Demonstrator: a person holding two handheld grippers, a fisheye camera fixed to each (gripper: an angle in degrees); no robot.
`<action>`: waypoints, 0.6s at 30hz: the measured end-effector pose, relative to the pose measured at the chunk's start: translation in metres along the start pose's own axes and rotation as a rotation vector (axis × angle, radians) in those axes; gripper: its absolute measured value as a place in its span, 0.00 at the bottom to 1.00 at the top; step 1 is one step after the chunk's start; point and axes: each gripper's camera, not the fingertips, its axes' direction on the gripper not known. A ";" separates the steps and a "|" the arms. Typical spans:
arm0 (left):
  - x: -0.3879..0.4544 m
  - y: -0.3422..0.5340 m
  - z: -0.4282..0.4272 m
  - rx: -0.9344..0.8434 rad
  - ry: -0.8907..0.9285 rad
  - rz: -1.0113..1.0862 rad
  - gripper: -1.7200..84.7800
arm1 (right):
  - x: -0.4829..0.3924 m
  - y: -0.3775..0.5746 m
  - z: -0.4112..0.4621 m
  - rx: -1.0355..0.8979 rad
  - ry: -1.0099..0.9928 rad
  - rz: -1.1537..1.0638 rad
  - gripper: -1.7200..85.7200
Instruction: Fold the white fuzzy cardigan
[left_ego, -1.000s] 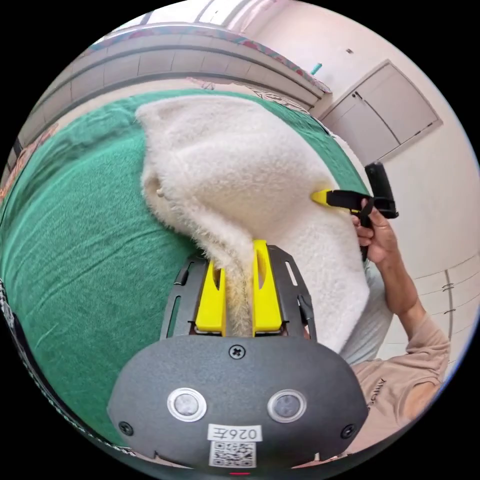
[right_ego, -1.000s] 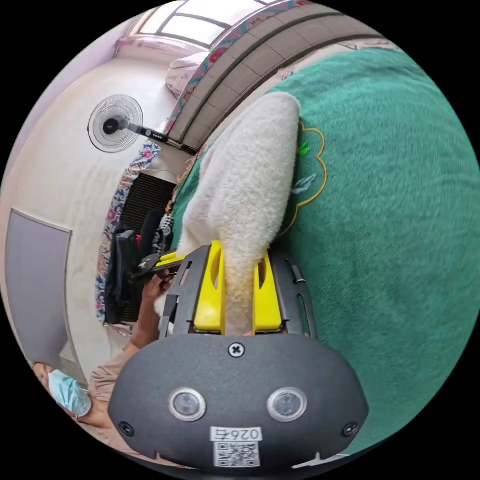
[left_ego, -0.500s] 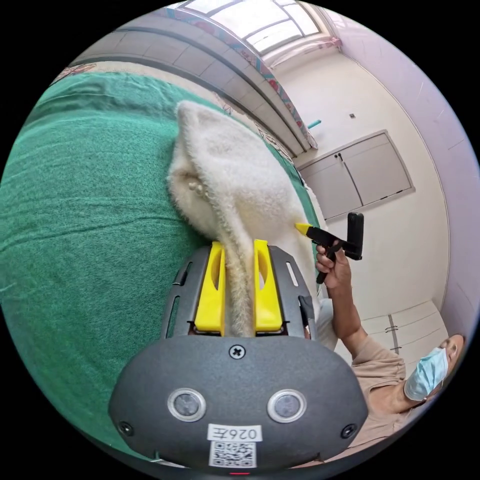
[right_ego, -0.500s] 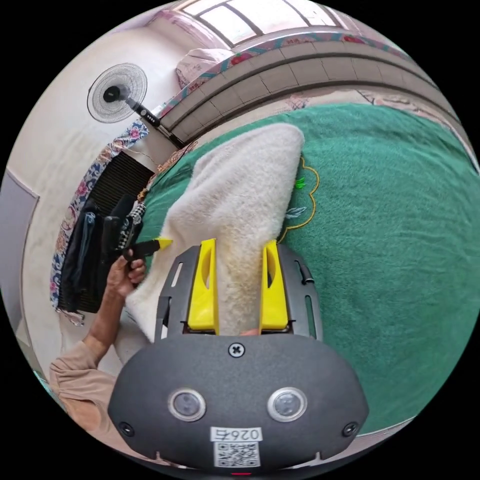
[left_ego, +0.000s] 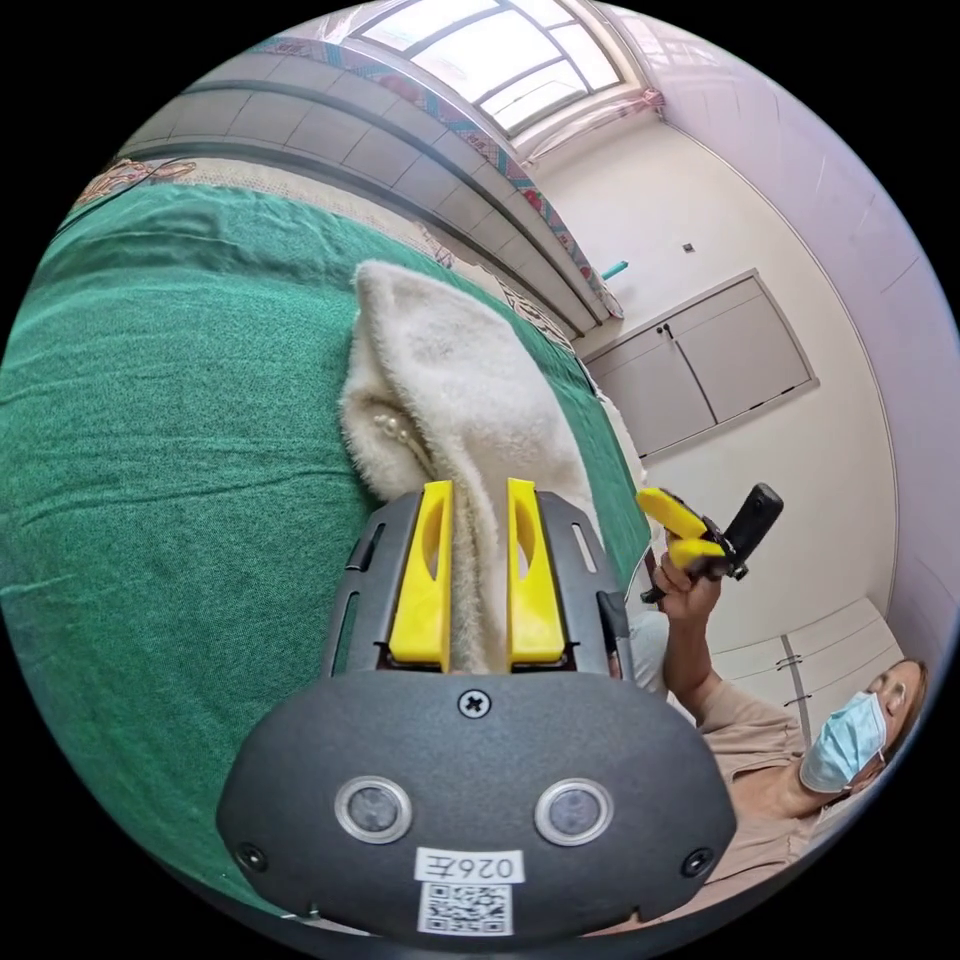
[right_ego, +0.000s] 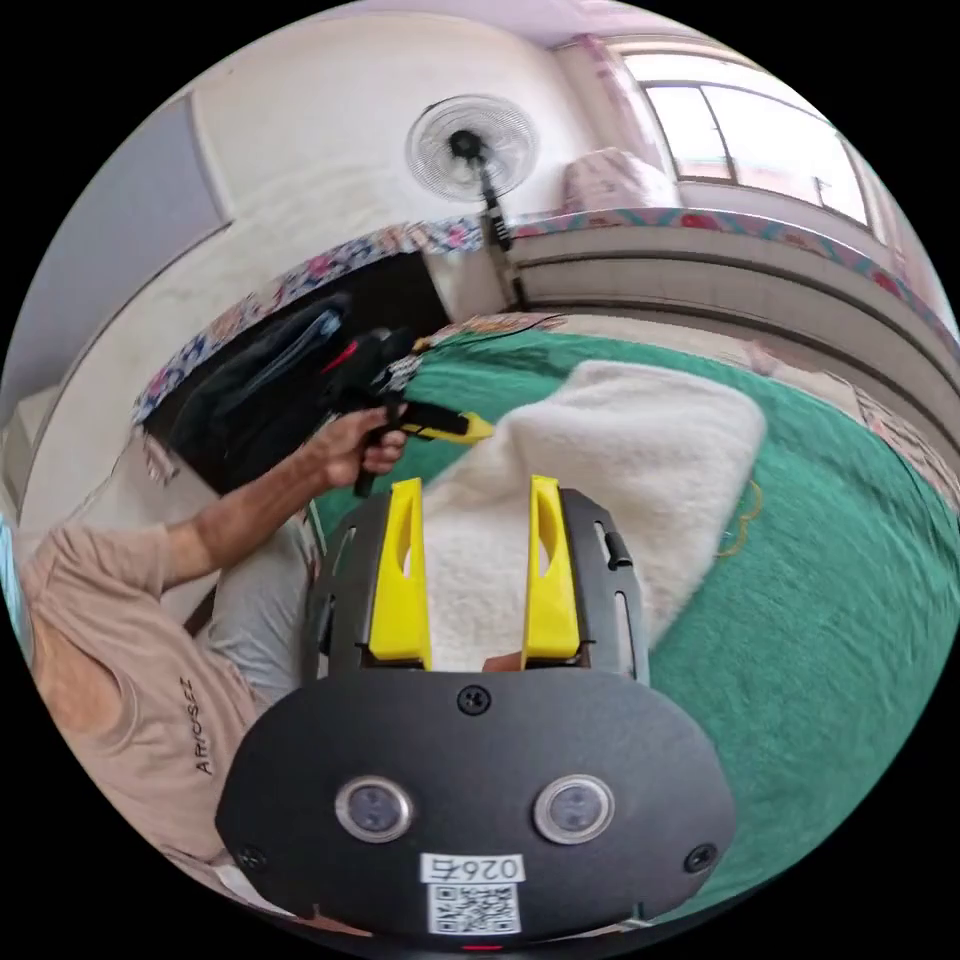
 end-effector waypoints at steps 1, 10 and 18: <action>0.001 0.000 0.000 -0.001 0.003 0.007 0.13 | -0.026 0.006 0.019 -0.052 -0.027 -0.067 0.18; 0.028 0.005 0.016 -0.086 -0.111 0.127 0.05 | -0.164 0.061 0.127 -0.382 0.258 -0.388 0.08; 0.044 -0.006 -0.013 0.033 0.188 0.201 0.02 | -0.088 0.034 0.011 -0.099 -0.078 0.051 0.01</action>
